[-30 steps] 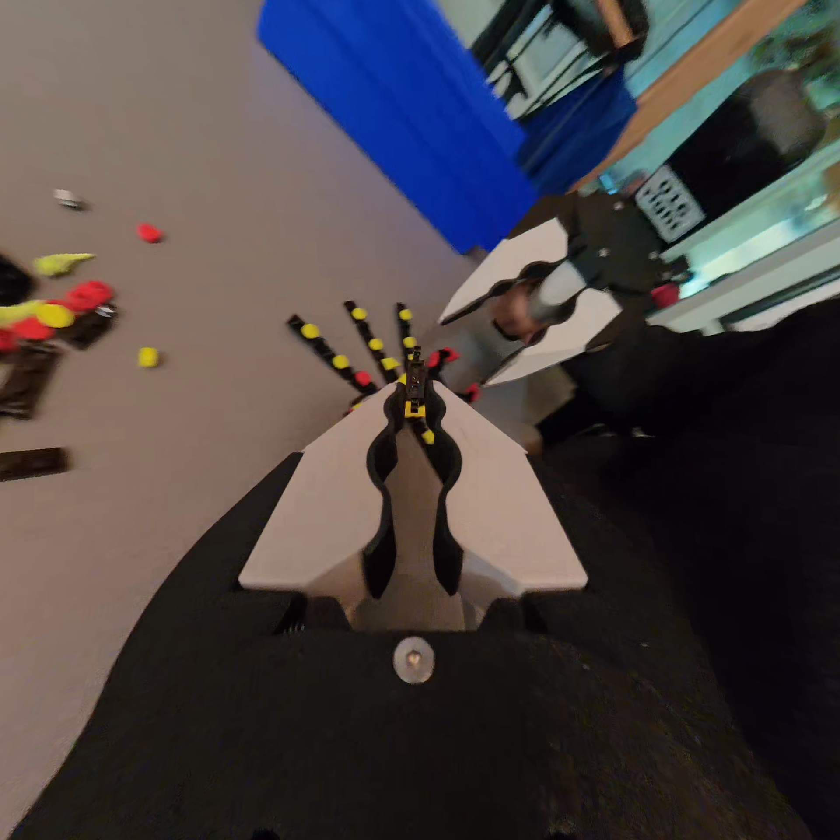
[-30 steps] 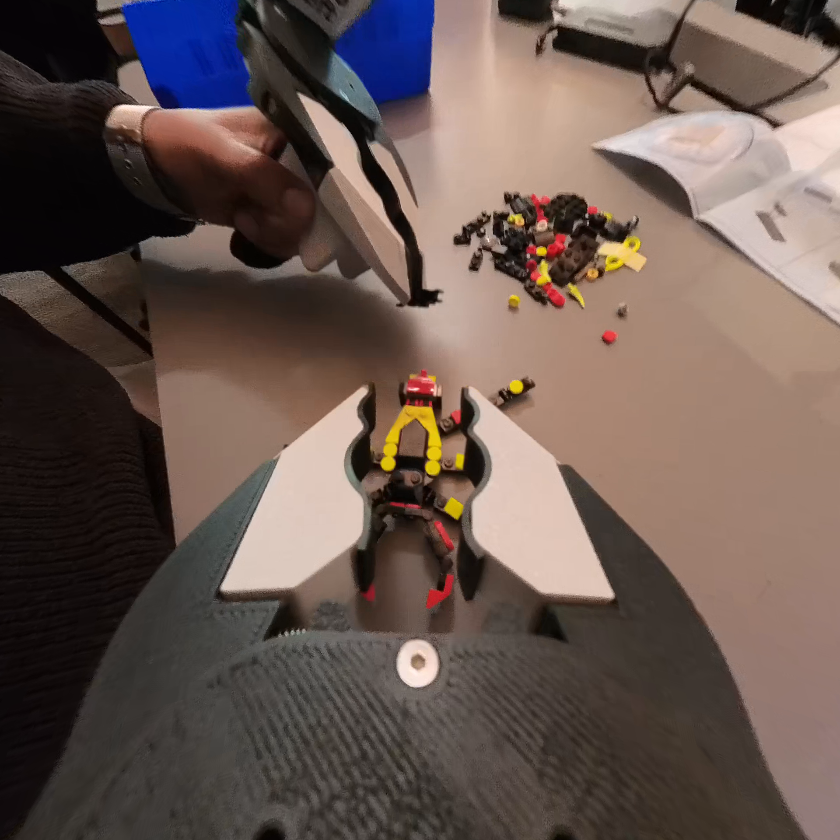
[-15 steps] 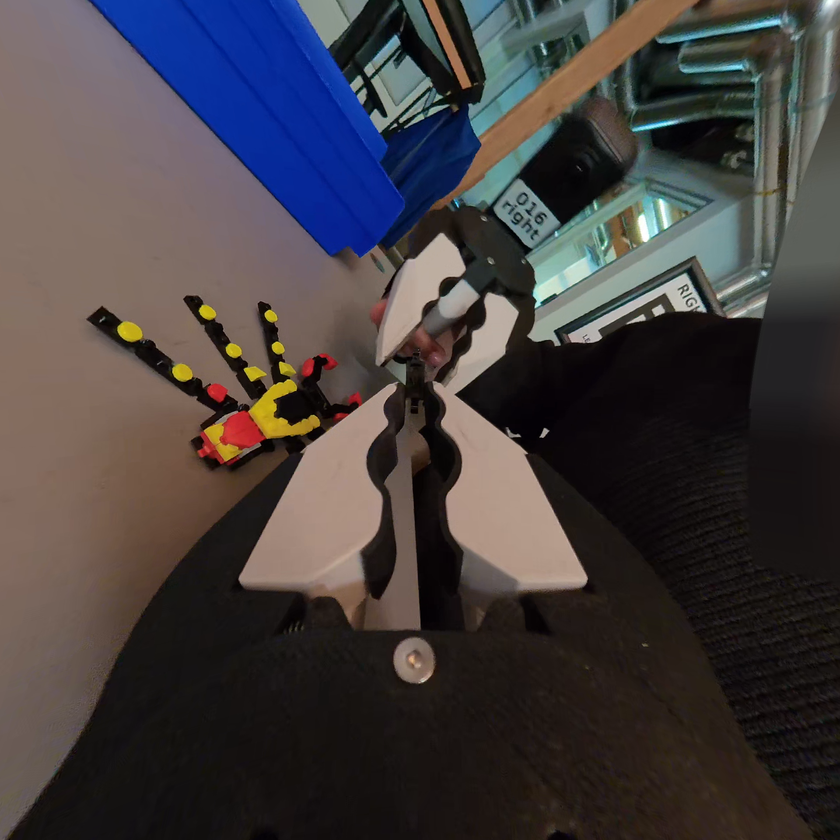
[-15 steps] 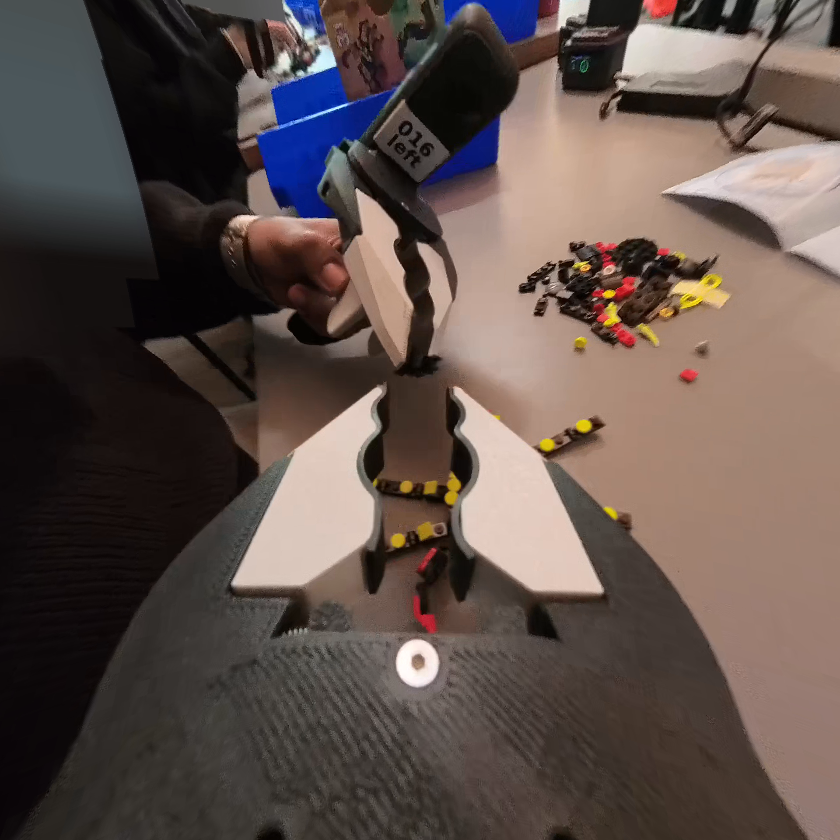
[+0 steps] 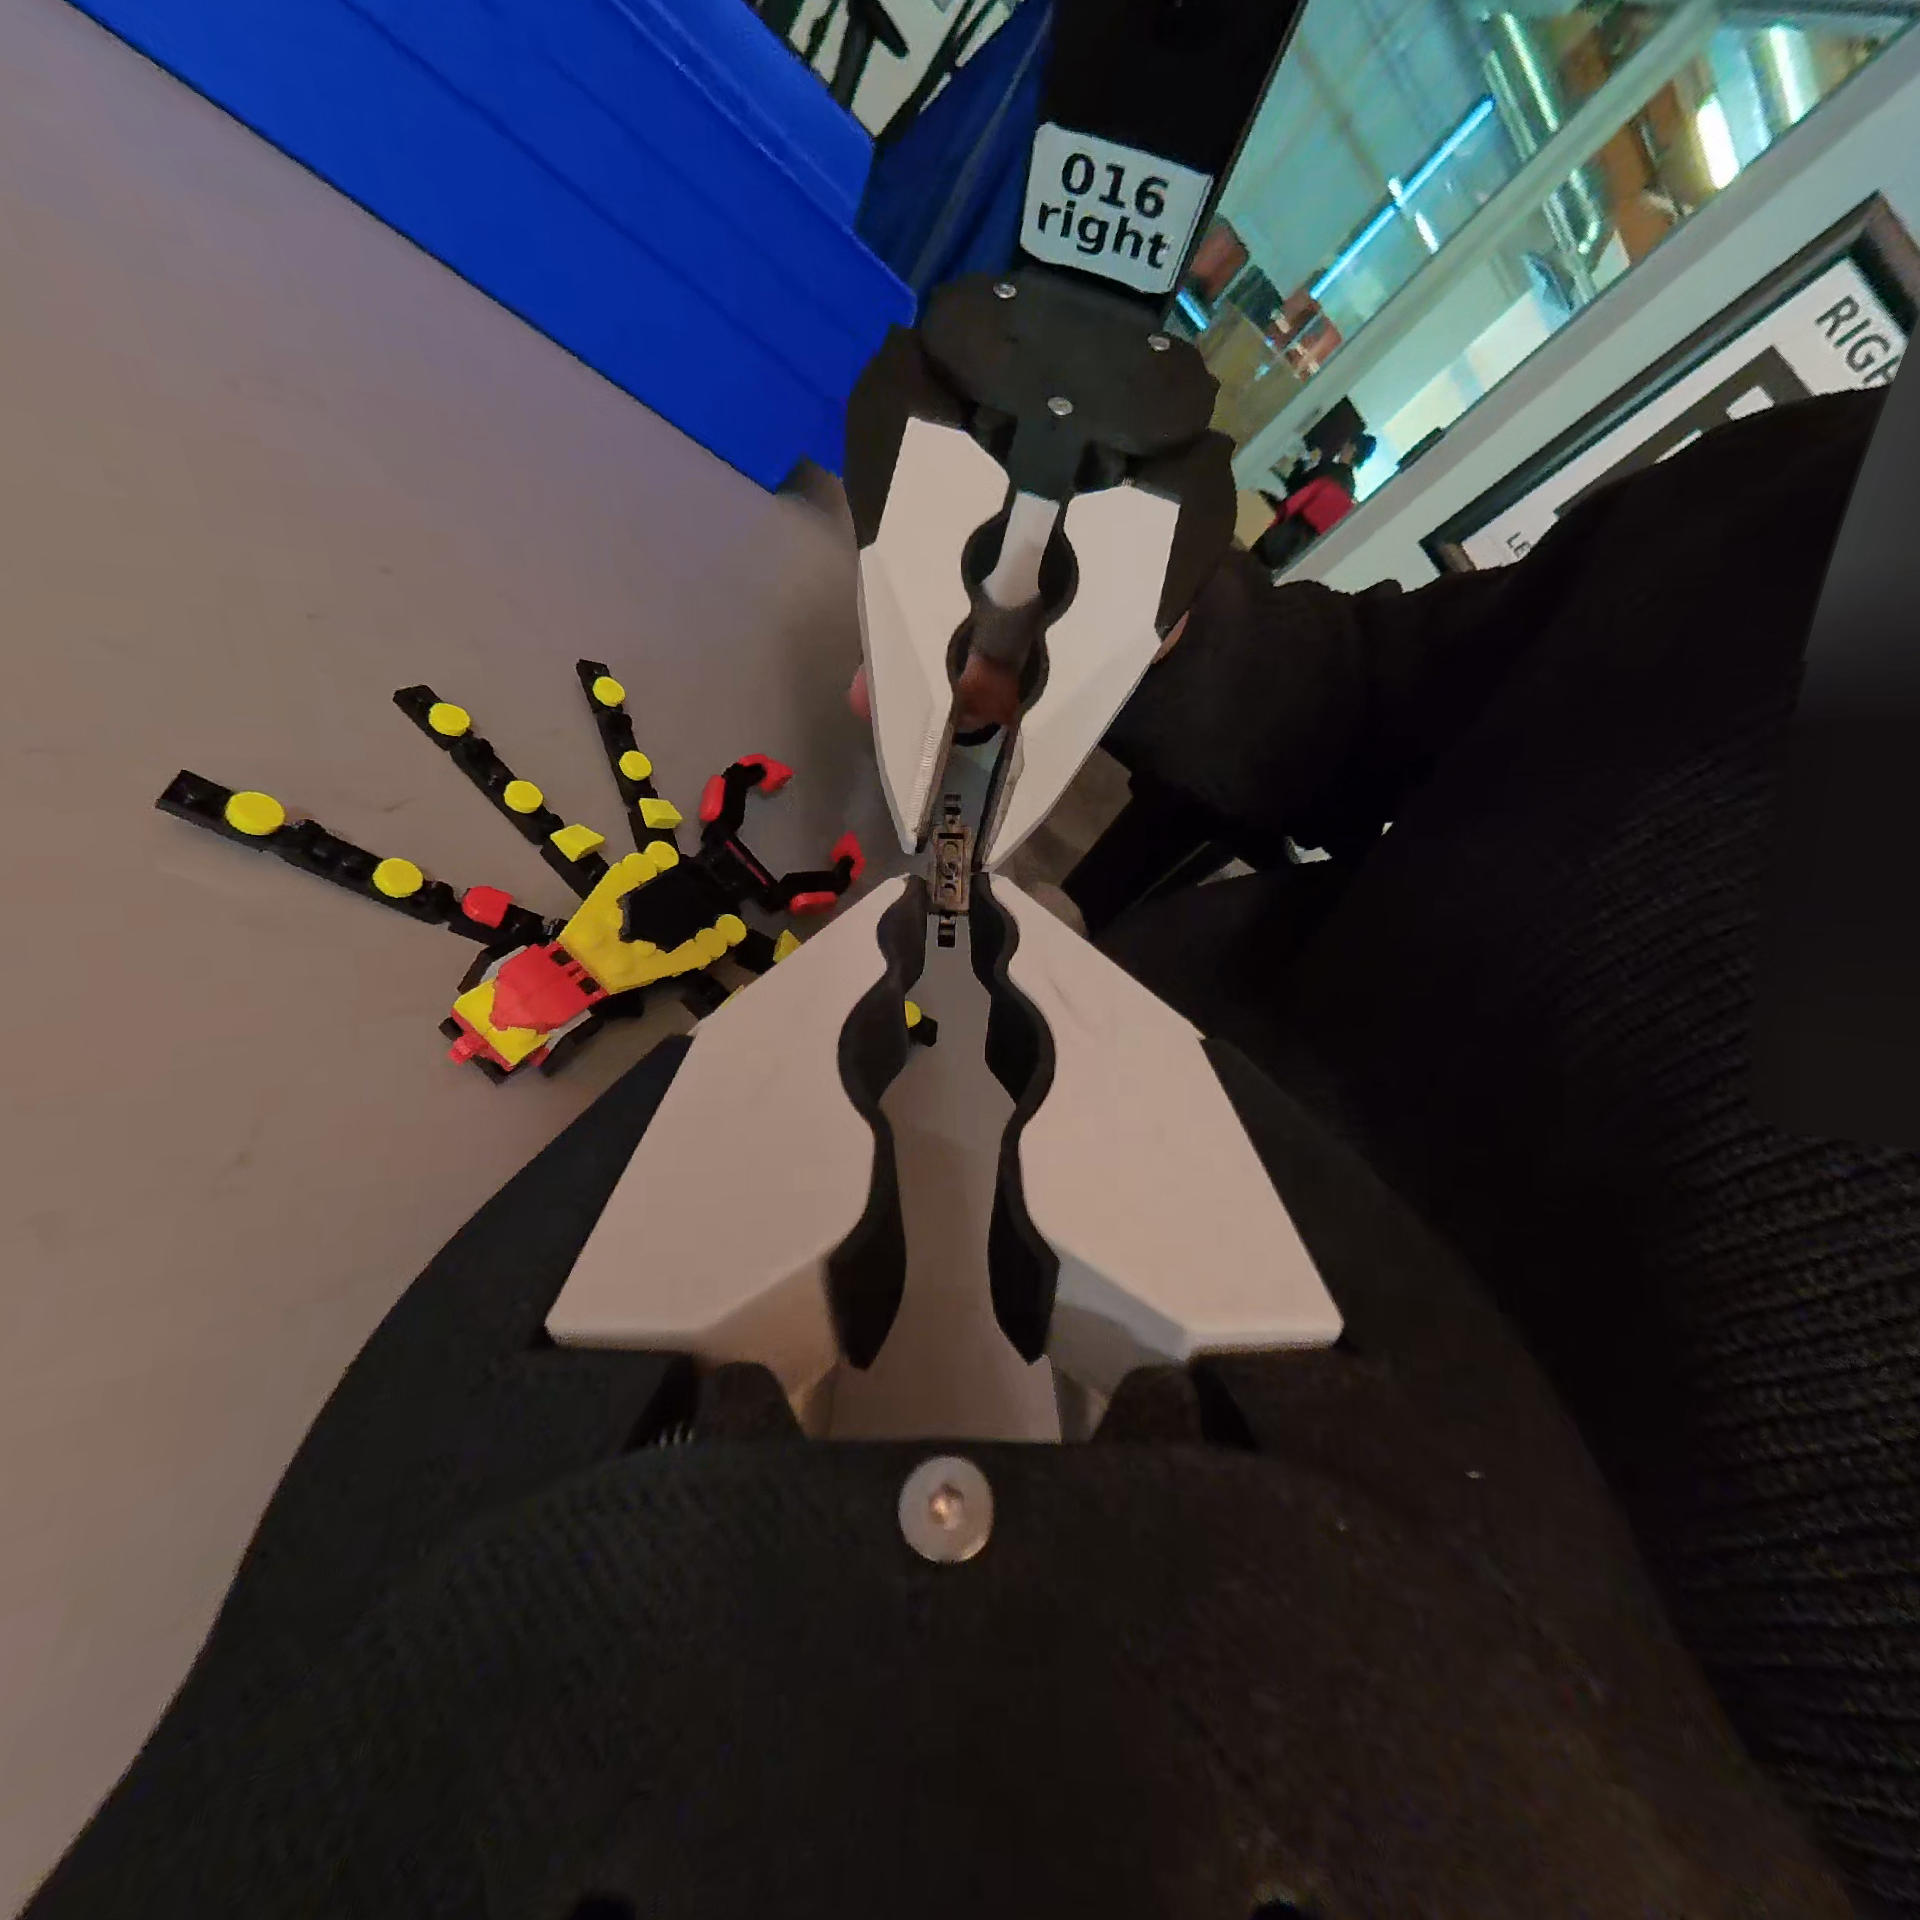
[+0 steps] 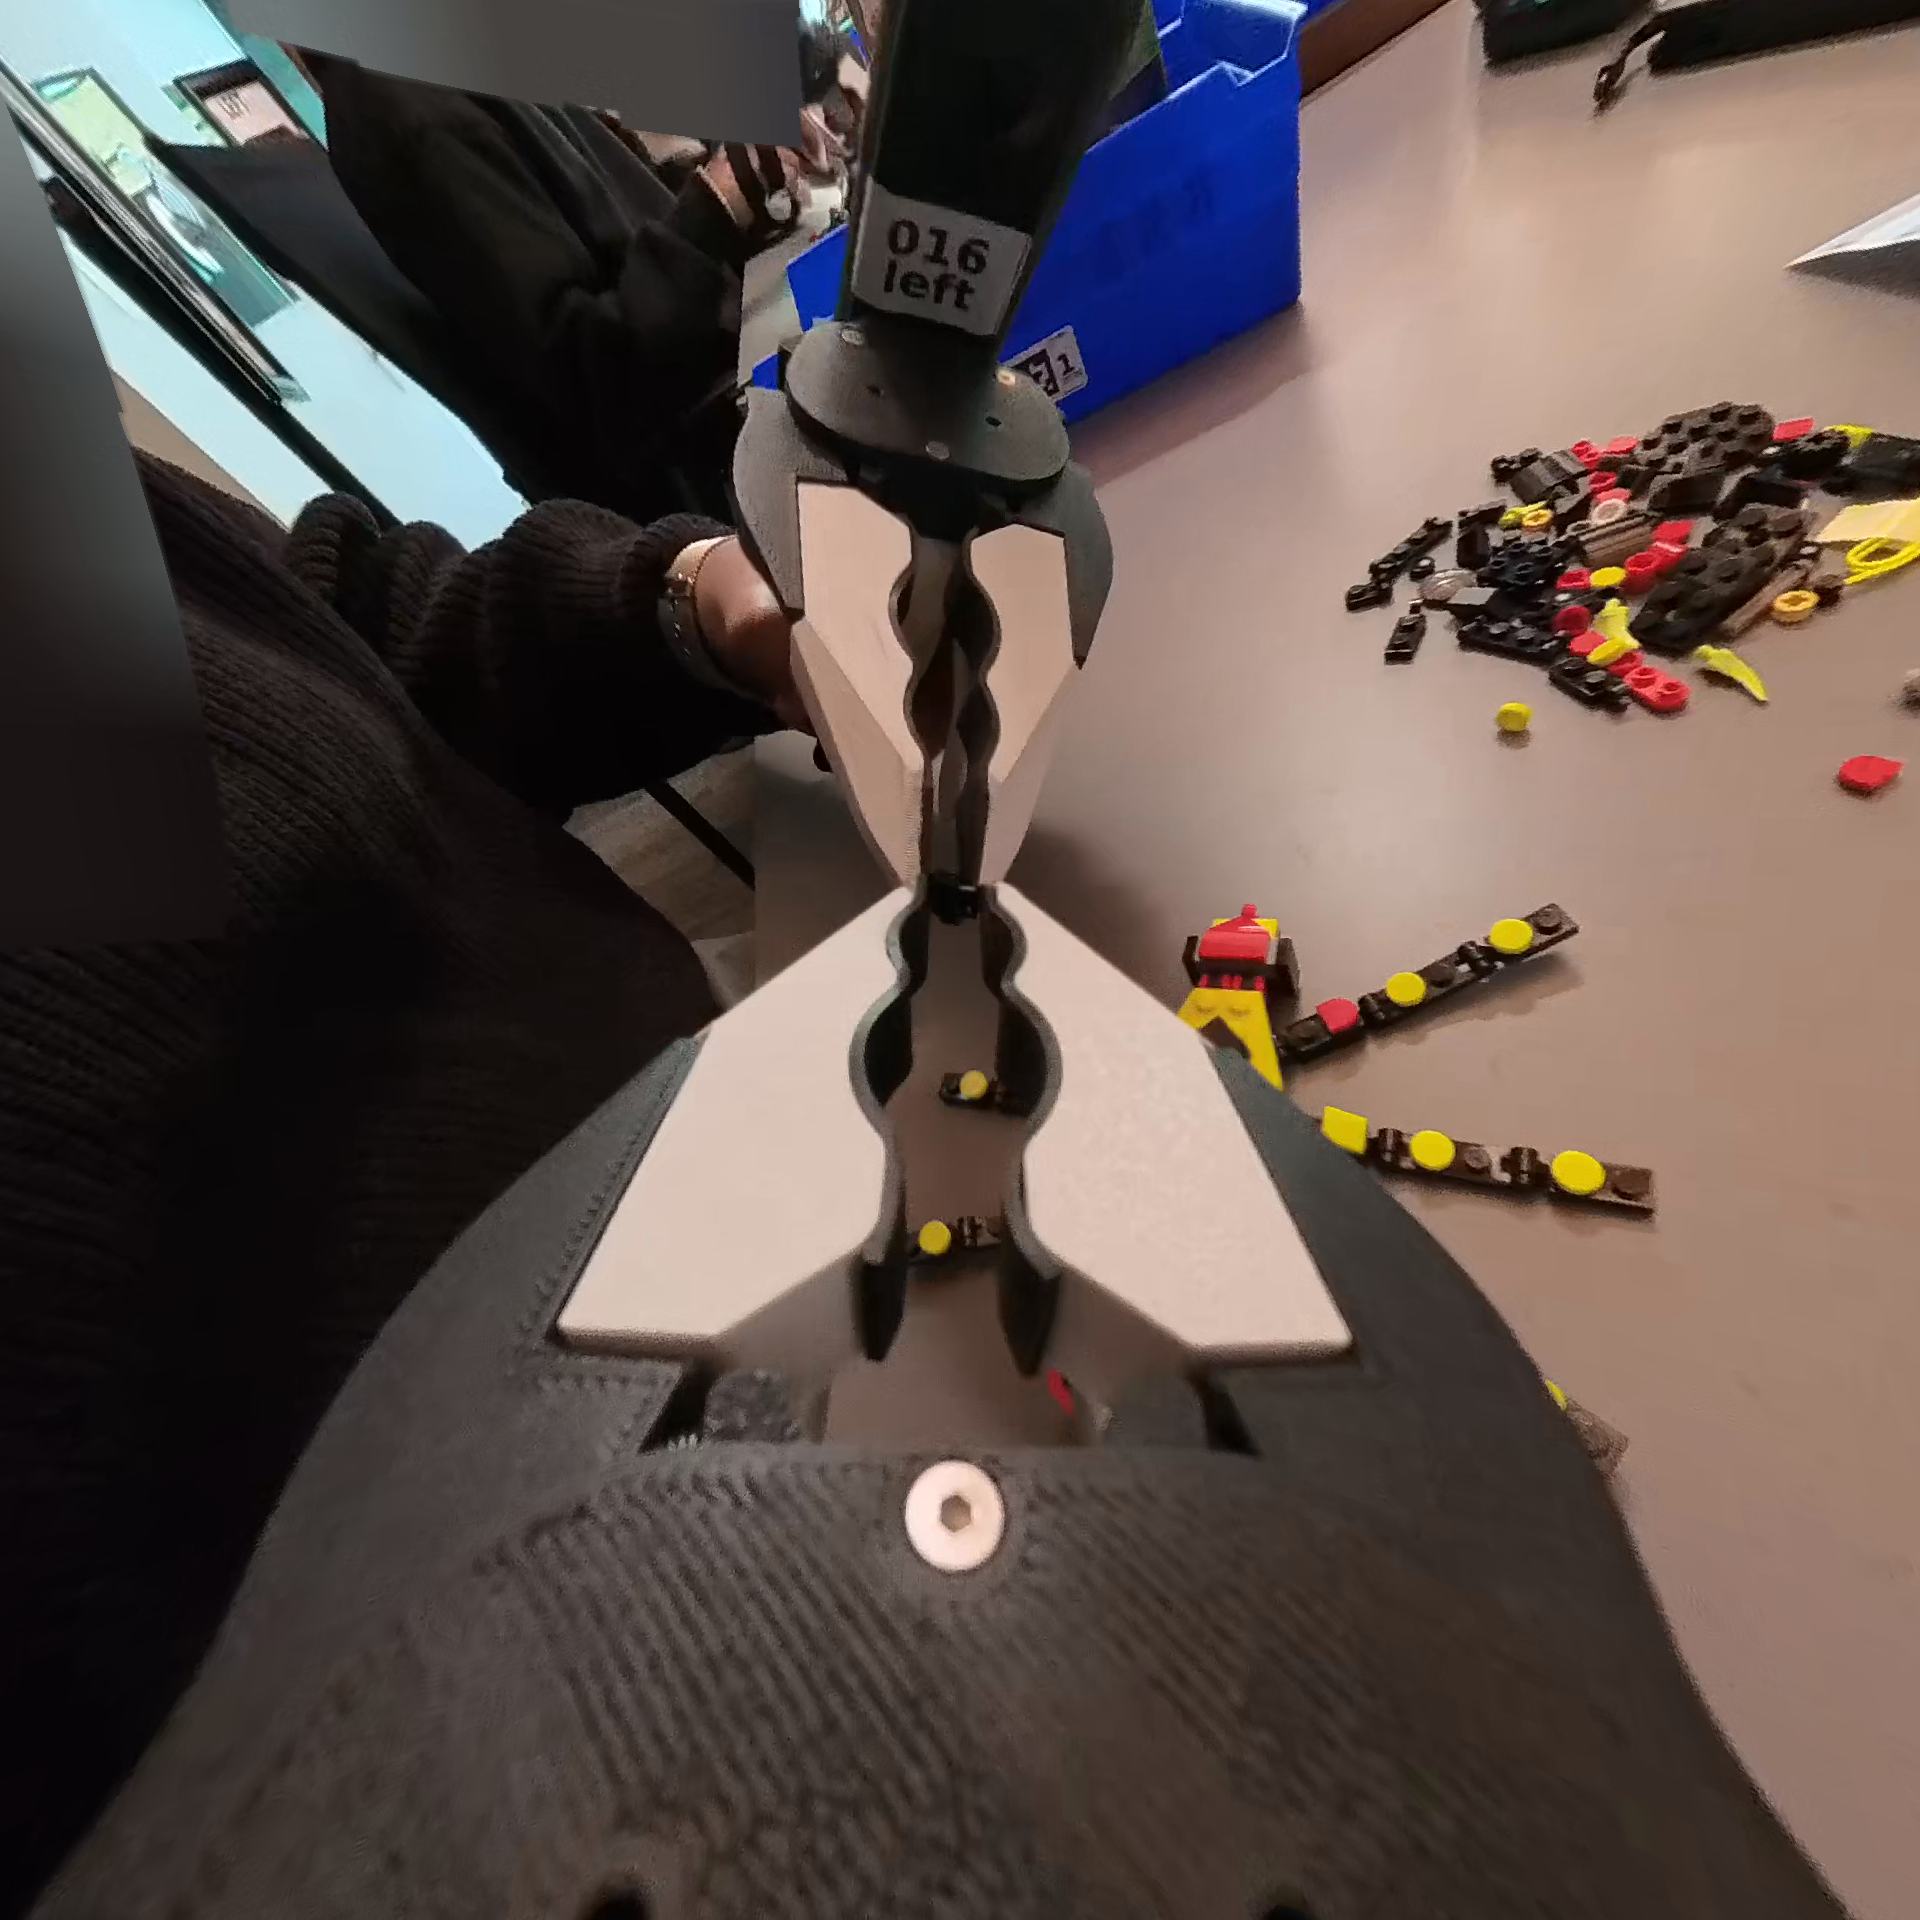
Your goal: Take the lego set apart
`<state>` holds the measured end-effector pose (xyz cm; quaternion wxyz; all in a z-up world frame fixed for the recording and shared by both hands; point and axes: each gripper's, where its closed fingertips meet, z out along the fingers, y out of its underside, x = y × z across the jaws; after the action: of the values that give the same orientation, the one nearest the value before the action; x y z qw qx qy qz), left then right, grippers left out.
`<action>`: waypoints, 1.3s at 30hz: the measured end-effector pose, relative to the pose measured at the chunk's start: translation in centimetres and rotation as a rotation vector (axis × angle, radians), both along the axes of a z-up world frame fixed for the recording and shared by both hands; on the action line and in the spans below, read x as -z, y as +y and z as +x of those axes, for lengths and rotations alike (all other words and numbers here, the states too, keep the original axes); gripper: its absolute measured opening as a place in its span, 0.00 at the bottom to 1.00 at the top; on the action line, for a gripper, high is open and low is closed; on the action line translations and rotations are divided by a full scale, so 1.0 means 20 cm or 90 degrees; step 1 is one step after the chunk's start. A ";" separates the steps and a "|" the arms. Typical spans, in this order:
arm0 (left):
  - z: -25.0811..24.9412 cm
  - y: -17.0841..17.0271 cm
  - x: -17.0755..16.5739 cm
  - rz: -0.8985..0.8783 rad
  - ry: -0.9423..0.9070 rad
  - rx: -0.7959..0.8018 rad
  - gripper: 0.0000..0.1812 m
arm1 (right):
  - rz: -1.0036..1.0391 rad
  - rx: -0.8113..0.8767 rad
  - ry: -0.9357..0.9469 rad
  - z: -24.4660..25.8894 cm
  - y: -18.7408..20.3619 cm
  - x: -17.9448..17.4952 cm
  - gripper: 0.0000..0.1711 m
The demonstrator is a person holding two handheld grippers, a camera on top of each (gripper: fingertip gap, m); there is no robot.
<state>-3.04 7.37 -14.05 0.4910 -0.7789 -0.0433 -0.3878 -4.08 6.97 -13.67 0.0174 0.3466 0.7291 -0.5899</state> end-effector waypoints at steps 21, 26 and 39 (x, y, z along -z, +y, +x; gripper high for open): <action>0.03 0.00 -0.10 0.079 0.124 -0.027 0.03 | -0.032 -0.039 -0.035 0.06 -0.01 -0.06 0.04; 0.06 -0.01 -0.07 0.066 0.115 -0.009 0.03 | 0.006 -0.052 -0.050 0.09 -0.02 -0.02 0.04; 0.05 0.01 -0.06 0.059 0.100 -0.025 0.02 | 0.214 -0.028 0.010 0.10 -0.04 0.08 0.03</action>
<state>-2.07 7.48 -12.93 0.5360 -0.7823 -0.0022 -0.3174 -2.15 6.24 -15.32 -0.0336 0.3236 0.8251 -0.4620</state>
